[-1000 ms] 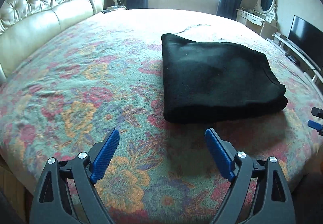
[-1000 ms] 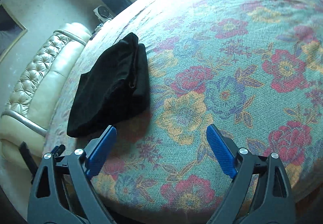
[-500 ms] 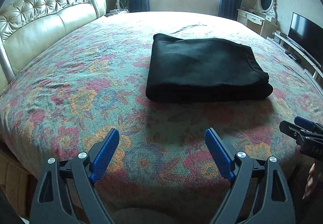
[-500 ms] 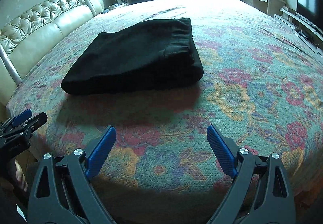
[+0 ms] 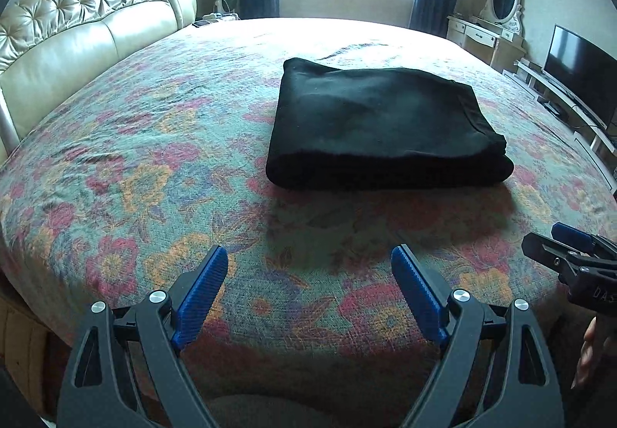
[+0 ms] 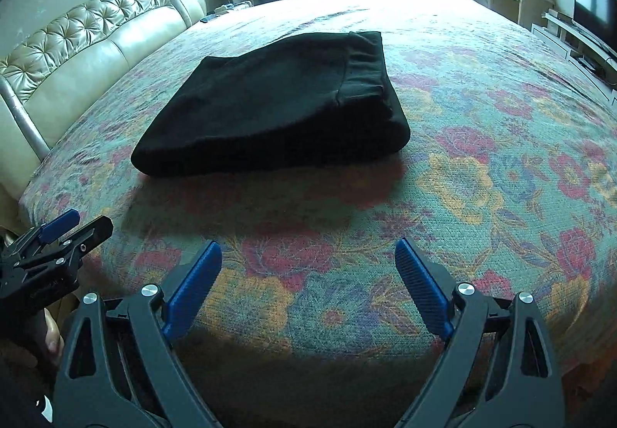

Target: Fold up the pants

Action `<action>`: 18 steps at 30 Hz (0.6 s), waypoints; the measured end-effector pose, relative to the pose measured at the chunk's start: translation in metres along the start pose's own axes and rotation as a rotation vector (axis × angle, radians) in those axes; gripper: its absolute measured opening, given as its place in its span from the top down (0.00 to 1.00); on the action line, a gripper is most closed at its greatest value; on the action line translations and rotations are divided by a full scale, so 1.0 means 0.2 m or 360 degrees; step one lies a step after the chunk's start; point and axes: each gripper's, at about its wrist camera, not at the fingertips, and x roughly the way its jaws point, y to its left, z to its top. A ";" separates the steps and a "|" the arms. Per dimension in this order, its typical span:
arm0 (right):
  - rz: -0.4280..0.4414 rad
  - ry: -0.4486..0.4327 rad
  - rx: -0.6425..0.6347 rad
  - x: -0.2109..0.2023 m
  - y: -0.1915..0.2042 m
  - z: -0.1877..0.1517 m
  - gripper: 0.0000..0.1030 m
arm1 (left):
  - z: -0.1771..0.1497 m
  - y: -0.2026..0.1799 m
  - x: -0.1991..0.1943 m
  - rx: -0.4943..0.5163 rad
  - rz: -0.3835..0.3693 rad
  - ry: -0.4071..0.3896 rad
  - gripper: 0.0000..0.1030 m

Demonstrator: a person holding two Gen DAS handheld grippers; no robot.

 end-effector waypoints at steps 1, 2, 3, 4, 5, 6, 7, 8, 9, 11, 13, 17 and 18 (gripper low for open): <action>0.0004 0.0007 -0.0003 0.00 0.00 0.00 0.11 | 0.00 0.01 0.00 -0.0010 -0.0011 -0.0005 0.17; 0.0008 0.0012 -0.0004 0.00 0.01 0.00 0.11 | 0.00 0.01 0.00 -0.0019 -0.0020 -0.0008 0.17; 0.0011 0.0015 -0.0005 0.01 0.01 0.00 0.11 | 0.00 0.01 -0.01 -0.0027 -0.0027 -0.0011 0.17; 0.0013 0.0017 -0.0006 0.01 0.01 -0.01 0.11 | 0.01 0.02 -0.01 -0.0037 -0.0039 -0.0014 0.17; 0.0015 0.0020 -0.0007 0.01 0.01 -0.01 0.11 | 0.01 0.03 -0.01 -0.0051 -0.0058 -0.0018 0.17; 0.0018 0.0024 -0.0008 0.01 0.02 -0.01 0.11 | 0.01 0.03 -0.01 -0.0065 -0.0073 -0.0020 0.17; 0.0020 0.0027 -0.0008 0.01 0.02 -0.01 0.11 | 0.01 0.03 -0.02 -0.0072 -0.0077 -0.0021 0.17; 0.0022 0.0028 -0.0008 0.01 0.02 -0.01 0.11 | 0.01 0.03 -0.02 -0.0074 -0.0064 -0.0026 0.17; 0.0023 0.0029 -0.0008 0.01 0.02 -0.01 0.11 | 0.02 0.03 -0.02 -0.0068 -0.0050 -0.0032 0.17; 0.0027 0.0032 -0.0010 0.01 0.03 -0.01 0.11 | 0.03 0.02 -0.02 -0.0038 -0.0030 -0.0031 0.17; 0.0031 0.0035 -0.0012 0.01 0.03 -0.01 0.11 | 0.03 0.01 -0.02 -0.0008 -0.0006 -0.0032 0.17; 0.0038 0.0040 -0.0009 0.01 0.03 -0.02 0.11 | 0.03 0.01 -0.02 -0.0015 -0.0033 -0.0032 0.17; 0.0037 0.0041 -0.0008 0.01 0.03 -0.02 0.11 | 0.04 0.01 -0.02 -0.0018 -0.0039 -0.0032 0.17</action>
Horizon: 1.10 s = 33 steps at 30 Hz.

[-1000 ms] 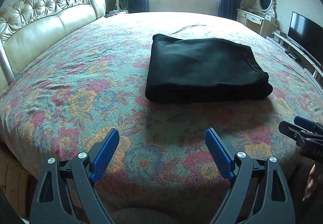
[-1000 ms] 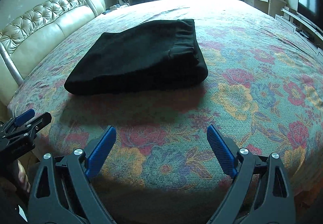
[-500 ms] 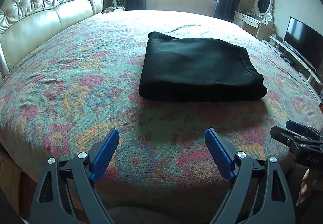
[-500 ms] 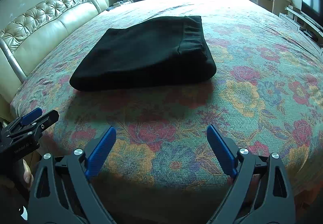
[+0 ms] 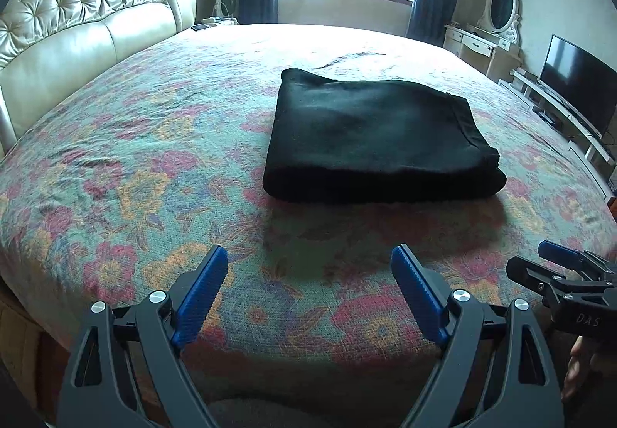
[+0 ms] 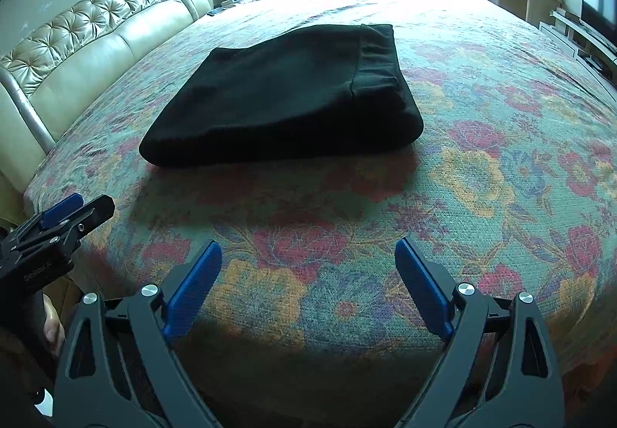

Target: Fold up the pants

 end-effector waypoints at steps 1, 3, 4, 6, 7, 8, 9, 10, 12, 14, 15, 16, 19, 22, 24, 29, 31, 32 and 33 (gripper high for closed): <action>-0.0001 0.0001 0.0001 0.00 0.00 0.00 0.11 | 0.00 0.00 0.00 -0.0001 -0.0007 0.0000 0.17; 0.0001 0.0003 0.0000 0.00 0.00 0.00 0.11 | 0.00 -0.01 0.00 0.0006 -0.0010 0.0001 0.17; 0.0001 0.0002 0.0000 0.00 0.00 0.00 0.11 | 0.00 0.00 0.00 0.0007 -0.0013 -0.0002 0.17; 0.0000 0.0001 -0.0001 -0.01 0.01 -0.01 0.11 | 0.00 0.00 0.00 -0.0001 -0.0024 -0.0010 0.17; 0.0001 0.0003 -0.0002 -0.01 0.01 -0.01 0.11 | 0.00 0.00 -0.01 -0.0010 -0.0026 -0.0018 0.17; 0.0002 0.0003 -0.0001 -0.01 0.01 -0.01 0.11 | 0.00 0.00 -0.01 -0.0019 -0.0025 -0.0025 0.17; 0.0003 0.0002 0.0001 -0.01 0.01 -0.01 0.11 | 0.01 0.01 -0.01 -0.0029 -0.0026 -0.0028 0.17; 0.0005 0.0001 0.0001 -0.01 0.01 -0.01 0.11 | 0.01 0.01 -0.01 -0.0040 -0.0015 -0.0033 0.16; 0.0008 0.0002 -0.0003 -0.01 0.02 -0.01 0.11 | 0.01 0.01 -0.02 -0.0056 0.0047 -0.0040 0.14; 0.0012 0.0002 -0.0003 -0.01 0.02 -0.02 0.11 | 0.01 0.01 -0.02 -0.0047 0.0125 -0.0020 0.14; 0.0015 0.0003 -0.0004 -0.01 0.03 -0.02 0.11 | 0.00 0.00 -0.02 -0.0030 0.0148 -0.0018 0.14; 0.0015 0.0004 -0.0007 -0.01 0.03 -0.02 0.11 | 0.00 0.00 -0.02 -0.0013 0.0158 -0.0026 0.14; 0.0018 0.0004 -0.0006 -0.01 0.03 -0.02 0.11 | -0.01 -0.04 -0.04 0.0018 0.0157 -0.0066 0.14; 0.0018 0.0006 -0.0004 -0.01 0.02 -0.02 0.11 | 0.00 -0.07 -0.07 0.0046 0.0065 -0.0129 0.14; 0.0015 0.0010 -0.0005 -0.01 0.02 -0.03 0.11 | 0.01 -0.09 -0.08 0.0048 0.0001 -0.0155 0.14; 0.0010 0.0018 0.0004 -0.01 0.01 -0.03 0.11 | 0.02 -0.09 -0.06 0.0046 -0.0082 -0.0114 0.14; 0.0011 0.0016 0.0012 -0.01 0.00 -0.03 0.11 | 0.01 -0.08 -0.05 0.0008 -0.0077 -0.0120 0.14; 0.0012 0.0016 0.0018 -0.01 0.00 -0.03 0.11 | 0.01 -0.08 -0.06 -0.0006 -0.0074 -0.0125 0.14; 0.0011 0.0016 0.0022 -0.01 -0.01 -0.03 0.11 | 0.01 -0.08 -0.06 -0.0004 -0.0084 -0.0120 0.14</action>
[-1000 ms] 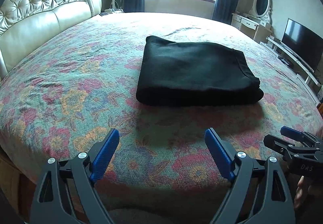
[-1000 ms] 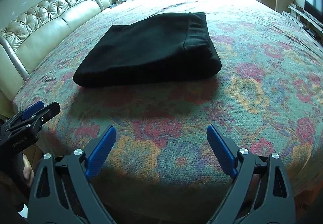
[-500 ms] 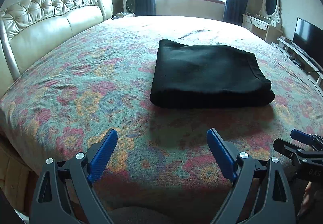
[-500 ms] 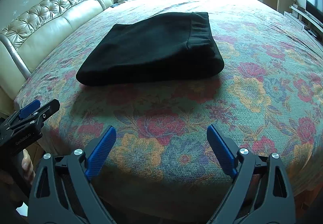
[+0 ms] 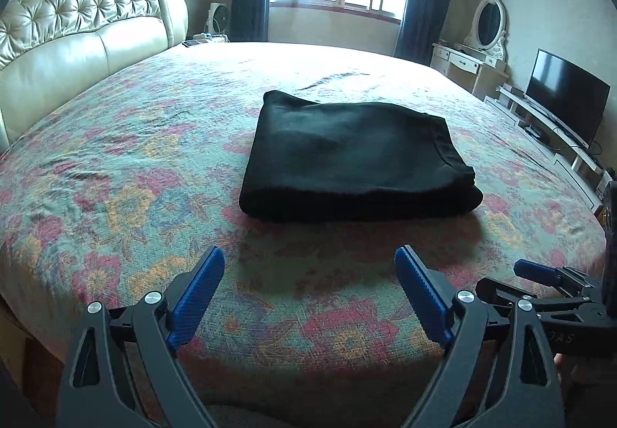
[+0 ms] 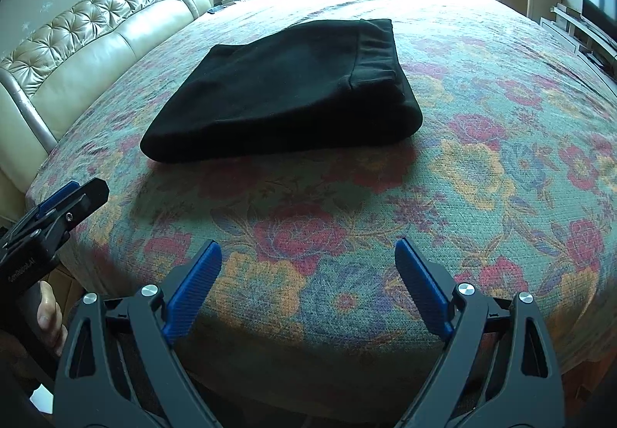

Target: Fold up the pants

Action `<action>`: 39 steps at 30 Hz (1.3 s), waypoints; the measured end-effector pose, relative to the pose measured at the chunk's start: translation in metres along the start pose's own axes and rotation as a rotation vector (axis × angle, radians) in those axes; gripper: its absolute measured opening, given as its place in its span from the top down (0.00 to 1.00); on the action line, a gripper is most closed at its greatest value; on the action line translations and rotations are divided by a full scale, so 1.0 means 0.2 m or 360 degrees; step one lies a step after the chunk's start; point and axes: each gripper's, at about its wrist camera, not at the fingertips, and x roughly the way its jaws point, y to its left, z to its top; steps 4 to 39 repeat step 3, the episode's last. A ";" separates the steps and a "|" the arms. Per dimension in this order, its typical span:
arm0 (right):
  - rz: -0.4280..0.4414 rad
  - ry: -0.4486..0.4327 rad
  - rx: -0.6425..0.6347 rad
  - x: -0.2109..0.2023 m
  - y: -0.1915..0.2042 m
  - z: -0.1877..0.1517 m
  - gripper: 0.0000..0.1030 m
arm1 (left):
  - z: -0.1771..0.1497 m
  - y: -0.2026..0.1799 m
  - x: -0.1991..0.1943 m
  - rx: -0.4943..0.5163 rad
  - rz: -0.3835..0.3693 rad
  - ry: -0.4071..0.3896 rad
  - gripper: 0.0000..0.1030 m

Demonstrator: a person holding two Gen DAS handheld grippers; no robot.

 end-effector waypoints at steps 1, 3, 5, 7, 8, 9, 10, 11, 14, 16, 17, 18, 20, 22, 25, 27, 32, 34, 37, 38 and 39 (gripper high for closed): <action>-0.0001 -0.0001 0.0004 0.00 -0.01 0.00 0.11 | 0.00 0.00 0.00 0.0008 0.0000 0.0005 0.14; -0.0003 -0.0002 0.0012 0.00 -0.02 0.00 0.11 | 0.00 0.00 0.00 0.0014 0.0016 -0.0004 0.14; -0.0003 -0.0002 0.0012 0.00 -0.02 0.00 0.11 | 0.00 0.00 0.00 0.0014 0.0016 -0.0004 0.14; -0.0003 -0.0002 0.0012 0.00 -0.02 0.00 0.11 | 0.00 0.00 0.00 0.0014 0.0016 -0.0004 0.14; -0.0003 -0.0002 0.0012 0.00 -0.02 0.00 0.11 | 0.00 0.00 0.00 0.0014 0.0016 -0.0004 0.14; -0.0003 -0.0002 0.0012 0.00 -0.02 0.00 0.11 | 0.00 0.00 0.00 0.0014 0.0016 -0.0004 0.14; -0.0003 -0.0002 0.0012 0.00 -0.02 0.00 0.11 | 0.00 0.00 0.00 0.0014 0.0016 -0.0004 0.14; -0.0003 -0.0002 0.0012 0.00 -0.02 0.00 0.11 | 0.00 0.00 0.00 0.0014 0.0016 -0.0004 0.14; -0.0003 -0.0002 0.0012 0.00 -0.02 0.00 0.11 | 0.00 0.00 0.00 0.0014 0.0016 -0.0004 0.14; -0.0003 -0.0002 0.0012 0.00 -0.02 0.00 0.11 | 0.00 0.00 0.00 0.0014 0.0016 -0.0004 0.14; -0.0003 -0.0002 0.0012 0.00 -0.02 0.00 0.11 | 0.00 0.00 0.00 0.0014 0.0016 -0.0004 0.14; -0.0003 -0.0002 0.0012 0.00 -0.02 0.00 0.11 | 0.00 0.00 0.00 0.0014 0.0016 -0.0004 0.14; -0.0003 -0.0002 0.0012 0.00 -0.02 0.00 0.11 | 0.00 0.00 0.00 0.0014 0.0016 -0.0004 0.14; -0.0003 -0.0002 0.0012 0.00 -0.02 0.00 0.11 | 0.00 0.00 0.00 0.0014 0.0016 -0.0004 0.14; -0.0003 -0.0002 0.0012 0.00 -0.02 0.00 0.11 | 0.00 0.00 0.00 0.0014 0.0016 -0.0004 0.14; -0.0003 -0.0002 0.0012 0.00 -0.02 0.00 0.11 | 0.00 0.00 0.00 0.0014 0.0016 -0.0004 0.14; -0.0003 -0.0002 0.0012 0.00 -0.02 0.00 0.11 | 0.00 0.00 0.00 0.0014 0.0016 -0.0004 0.14; -0.0003 -0.0002 0.0012 0.00 -0.02 0.00 0.11 | 0.00 0.00 0.00 0.0014 0.0016 -0.0004 0.14; -0.0003 -0.0002 0.0012 0.00 -0.02 0.00 0.11 | 0.00 0.00 0.00 0.0014 0.0016 -0.0004 0.14; -0.0003 -0.0002 0.0012 0.00 -0.02 0.00 0.11 | 0.00 0.00 0.00 0.0014 0.0016 -0.0004 0.14; -0.0003 -0.0002 0.0012 0.00 -0.02 0.00 0.11 | 0.00 0.00 0.00 0.0014 0.0016 -0.0004 0.14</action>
